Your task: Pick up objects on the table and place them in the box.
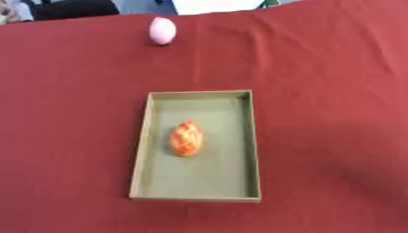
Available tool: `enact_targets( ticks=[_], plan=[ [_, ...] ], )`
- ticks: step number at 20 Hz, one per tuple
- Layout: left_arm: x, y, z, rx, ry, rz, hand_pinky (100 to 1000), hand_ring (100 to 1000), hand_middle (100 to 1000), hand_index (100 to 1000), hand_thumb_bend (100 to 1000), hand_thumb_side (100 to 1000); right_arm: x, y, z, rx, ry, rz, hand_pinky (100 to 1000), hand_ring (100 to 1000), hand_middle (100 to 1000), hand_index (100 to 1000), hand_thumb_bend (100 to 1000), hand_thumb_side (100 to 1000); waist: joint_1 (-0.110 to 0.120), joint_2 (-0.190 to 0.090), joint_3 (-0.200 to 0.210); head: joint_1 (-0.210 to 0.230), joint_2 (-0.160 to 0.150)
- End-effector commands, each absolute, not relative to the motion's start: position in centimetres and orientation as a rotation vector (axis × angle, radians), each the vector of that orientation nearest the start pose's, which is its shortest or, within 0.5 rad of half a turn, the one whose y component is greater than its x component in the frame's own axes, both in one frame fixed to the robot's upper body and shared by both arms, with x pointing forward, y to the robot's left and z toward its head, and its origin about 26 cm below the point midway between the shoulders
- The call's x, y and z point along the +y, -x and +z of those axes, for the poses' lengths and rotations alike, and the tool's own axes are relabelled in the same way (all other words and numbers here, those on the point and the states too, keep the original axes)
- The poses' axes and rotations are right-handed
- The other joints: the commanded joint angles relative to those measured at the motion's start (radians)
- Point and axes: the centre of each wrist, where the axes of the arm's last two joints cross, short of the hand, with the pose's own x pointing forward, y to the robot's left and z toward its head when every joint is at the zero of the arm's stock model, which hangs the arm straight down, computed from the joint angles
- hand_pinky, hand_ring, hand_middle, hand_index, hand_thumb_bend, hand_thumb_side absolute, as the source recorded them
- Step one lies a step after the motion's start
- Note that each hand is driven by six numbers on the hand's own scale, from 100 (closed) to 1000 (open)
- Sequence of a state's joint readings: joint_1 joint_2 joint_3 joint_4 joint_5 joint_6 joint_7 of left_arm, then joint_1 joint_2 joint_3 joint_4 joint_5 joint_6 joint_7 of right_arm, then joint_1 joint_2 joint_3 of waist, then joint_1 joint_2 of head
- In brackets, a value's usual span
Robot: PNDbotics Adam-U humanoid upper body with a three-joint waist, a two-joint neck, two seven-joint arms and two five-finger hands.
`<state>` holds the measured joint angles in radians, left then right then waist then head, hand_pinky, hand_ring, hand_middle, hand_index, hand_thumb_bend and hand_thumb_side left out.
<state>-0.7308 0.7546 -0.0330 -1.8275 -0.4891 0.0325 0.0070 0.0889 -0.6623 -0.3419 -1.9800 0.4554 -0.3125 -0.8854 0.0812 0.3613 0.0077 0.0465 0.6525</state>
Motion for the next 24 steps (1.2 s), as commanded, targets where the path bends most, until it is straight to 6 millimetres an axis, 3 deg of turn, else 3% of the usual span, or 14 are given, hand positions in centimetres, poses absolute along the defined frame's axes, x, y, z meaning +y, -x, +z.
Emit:
enact_targets(
  ticks=[1,9,16,24],
  plan=[
    [29.9,-34.0,36.1,2.806,1.667,1.449,818,782,685,819,189,583,-41.3,-23.2,19.9,2.811,-1.763,-0.012,682,856,602,787,217,767,-0.003,-0.014,-0.007,0.019,-0.014],
    [29.9,-39.2,37.0,2.632,1.788,1.914,829,814,703,837,315,573,-41.0,-23.6,20.5,2.821,-1.732,-0.023,685,855,603,788,216,768,0.001,-0.007,-0.042,0.054,-0.036],
    [29.3,-42.9,36.6,2.599,1.847,2.051,836,821,719,861,363,613,-40.7,-24.0,21.0,2.841,-1.687,-0.014,683,853,601,786,214,772,0.007,-0.004,-0.069,0.079,-0.041],
    [28.1,-44.4,36.1,2.554,1.760,2.158,850,846,765,894,651,563,-40.3,-24.5,21.6,2.871,-1.629,0.017,676,852,596,780,212,776,0.028,0.005,-0.101,0.100,-0.048]
  ],
)
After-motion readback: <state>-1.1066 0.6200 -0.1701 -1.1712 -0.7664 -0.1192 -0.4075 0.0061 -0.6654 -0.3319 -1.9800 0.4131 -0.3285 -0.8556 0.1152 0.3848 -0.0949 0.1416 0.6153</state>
